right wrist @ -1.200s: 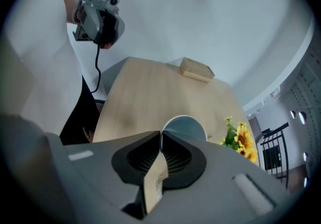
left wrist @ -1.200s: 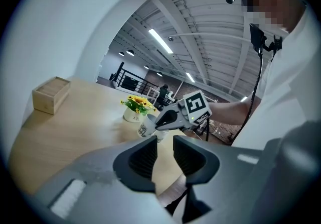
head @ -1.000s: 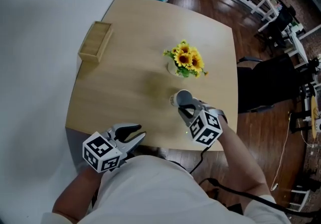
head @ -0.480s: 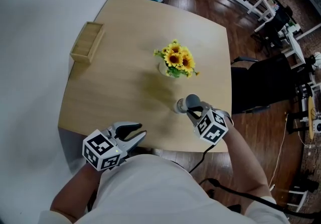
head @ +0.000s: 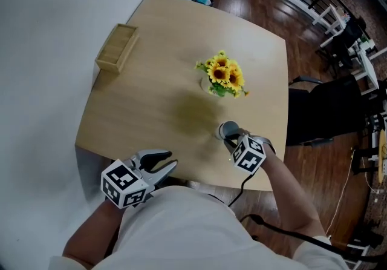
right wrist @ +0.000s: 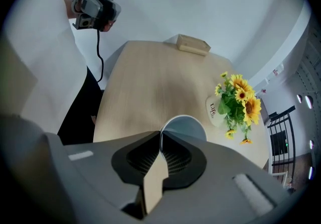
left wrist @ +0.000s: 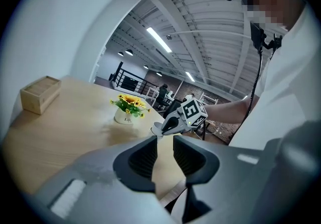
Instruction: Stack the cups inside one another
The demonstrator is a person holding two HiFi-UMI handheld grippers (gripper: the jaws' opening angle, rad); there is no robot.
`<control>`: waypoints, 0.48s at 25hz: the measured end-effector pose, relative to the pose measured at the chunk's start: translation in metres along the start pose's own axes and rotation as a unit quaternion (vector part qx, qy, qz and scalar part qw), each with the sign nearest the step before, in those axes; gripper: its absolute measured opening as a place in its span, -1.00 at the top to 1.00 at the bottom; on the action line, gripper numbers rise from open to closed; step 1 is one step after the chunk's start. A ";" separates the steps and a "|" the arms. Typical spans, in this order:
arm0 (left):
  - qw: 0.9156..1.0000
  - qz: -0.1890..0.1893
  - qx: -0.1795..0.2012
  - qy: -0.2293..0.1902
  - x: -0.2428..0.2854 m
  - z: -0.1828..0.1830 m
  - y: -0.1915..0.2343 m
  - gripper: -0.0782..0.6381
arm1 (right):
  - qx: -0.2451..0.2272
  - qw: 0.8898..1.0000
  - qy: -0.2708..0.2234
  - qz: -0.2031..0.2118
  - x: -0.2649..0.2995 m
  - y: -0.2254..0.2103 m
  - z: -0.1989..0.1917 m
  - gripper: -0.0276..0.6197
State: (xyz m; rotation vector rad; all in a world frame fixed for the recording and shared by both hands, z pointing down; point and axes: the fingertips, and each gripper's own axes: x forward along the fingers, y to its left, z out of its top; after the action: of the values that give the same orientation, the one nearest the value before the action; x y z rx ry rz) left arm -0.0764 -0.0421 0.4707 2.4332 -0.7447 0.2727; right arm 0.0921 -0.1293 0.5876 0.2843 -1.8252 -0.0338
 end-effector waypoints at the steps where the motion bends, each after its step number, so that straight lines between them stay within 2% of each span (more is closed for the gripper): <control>1: 1.000 0.004 -0.002 0.000 -0.001 -0.001 0.000 0.48 | 0.000 1.000 0.001 0.002 0.003 0.000 -0.001 0.84; 7: 1.000 0.021 -0.010 0.000 -0.007 -0.006 -0.001 0.48 | -0.004 1.000 0.006 0.010 0.012 -0.002 -0.006 0.77; 12: 1.000 0.021 -0.010 0.000 -0.006 -0.005 -0.002 0.48 | -0.008 1.000 0.000 0.001 0.002 -0.004 -0.004 0.72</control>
State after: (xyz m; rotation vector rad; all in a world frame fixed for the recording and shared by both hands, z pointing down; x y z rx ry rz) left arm -0.0802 -0.0346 0.4717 2.4005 -0.7954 0.2789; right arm 0.0962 -0.1329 0.5898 0.2716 -1.8243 -0.0461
